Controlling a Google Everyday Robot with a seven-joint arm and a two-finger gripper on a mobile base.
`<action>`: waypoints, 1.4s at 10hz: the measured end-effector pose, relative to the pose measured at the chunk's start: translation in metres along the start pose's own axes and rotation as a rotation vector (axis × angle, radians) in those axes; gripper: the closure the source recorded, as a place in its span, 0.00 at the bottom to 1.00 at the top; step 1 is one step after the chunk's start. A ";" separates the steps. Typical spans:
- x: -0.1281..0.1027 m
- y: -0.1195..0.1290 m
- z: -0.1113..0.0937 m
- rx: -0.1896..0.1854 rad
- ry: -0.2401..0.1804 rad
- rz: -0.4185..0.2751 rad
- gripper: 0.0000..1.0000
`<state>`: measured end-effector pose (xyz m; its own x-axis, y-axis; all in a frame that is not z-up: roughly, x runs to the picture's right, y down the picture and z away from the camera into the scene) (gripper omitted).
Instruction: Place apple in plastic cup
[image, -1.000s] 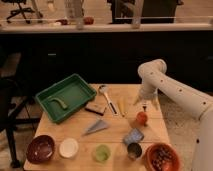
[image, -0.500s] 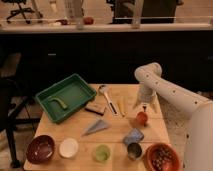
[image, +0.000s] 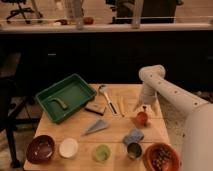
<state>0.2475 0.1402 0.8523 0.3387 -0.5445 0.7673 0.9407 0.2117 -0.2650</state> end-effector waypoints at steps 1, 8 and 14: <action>0.001 0.000 0.001 0.013 -0.014 0.004 0.20; 0.000 0.003 0.016 0.028 -0.080 0.015 0.20; -0.004 0.006 0.027 0.012 -0.112 0.008 0.22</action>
<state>0.2515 0.1658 0.8629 0.3416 -0.4490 0.8257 0.9374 0.2257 -0.2651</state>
